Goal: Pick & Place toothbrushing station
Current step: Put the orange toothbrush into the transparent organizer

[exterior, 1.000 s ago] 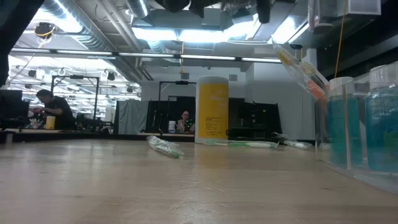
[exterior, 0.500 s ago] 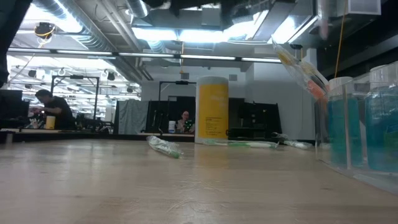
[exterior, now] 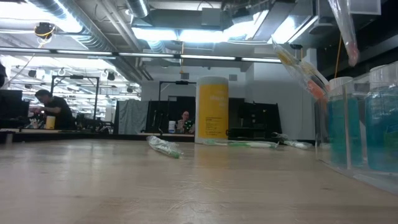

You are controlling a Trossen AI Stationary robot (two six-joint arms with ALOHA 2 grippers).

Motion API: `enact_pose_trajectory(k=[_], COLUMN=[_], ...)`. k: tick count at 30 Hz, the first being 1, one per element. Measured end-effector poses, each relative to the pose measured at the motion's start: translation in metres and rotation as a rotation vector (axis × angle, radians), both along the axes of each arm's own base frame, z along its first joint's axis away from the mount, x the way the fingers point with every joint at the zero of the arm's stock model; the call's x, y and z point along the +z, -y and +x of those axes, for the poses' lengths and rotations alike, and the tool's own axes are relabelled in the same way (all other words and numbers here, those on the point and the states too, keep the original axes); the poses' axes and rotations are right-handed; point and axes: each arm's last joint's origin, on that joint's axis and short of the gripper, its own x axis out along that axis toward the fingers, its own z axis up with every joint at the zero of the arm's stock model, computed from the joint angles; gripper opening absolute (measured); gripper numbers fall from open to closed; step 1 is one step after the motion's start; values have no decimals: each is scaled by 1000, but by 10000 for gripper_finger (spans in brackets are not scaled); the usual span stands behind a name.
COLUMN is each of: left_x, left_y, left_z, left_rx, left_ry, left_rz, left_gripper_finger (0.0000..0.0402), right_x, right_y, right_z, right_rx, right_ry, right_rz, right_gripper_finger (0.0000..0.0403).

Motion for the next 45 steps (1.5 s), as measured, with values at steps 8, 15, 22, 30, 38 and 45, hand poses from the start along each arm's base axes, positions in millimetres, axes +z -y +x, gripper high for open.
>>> enact_pose_trajectory(k=[8,15,22,30,38,45], left_x=[20,20,8,6,6,6], left_y=[37,61,68,70,70,70], left_z=[-36,-41,-35,-33,-33,-32], left_rx=[120,133,144,135,135,132], left_ry=[-19,-50,-92,-88,-88,-92], left_rz=[74,101,93,86,86,92], left_gripper_finger=[124,123,123,124,121,121], right_x=[-14,-21,-25,-43,-34,-31], right_y=[0,0,0,-5,-5,0], right_z=[-3,-2,-2,2,3,4], right_rx=[-22,-86,-92,-127,-172,-143], right_ry=[-81,-91,-116,-179,-87,-117], right_rz=[5,-14,-14,-18,20,-21], right_gripper_finger=[0,0,0,0,0,0])
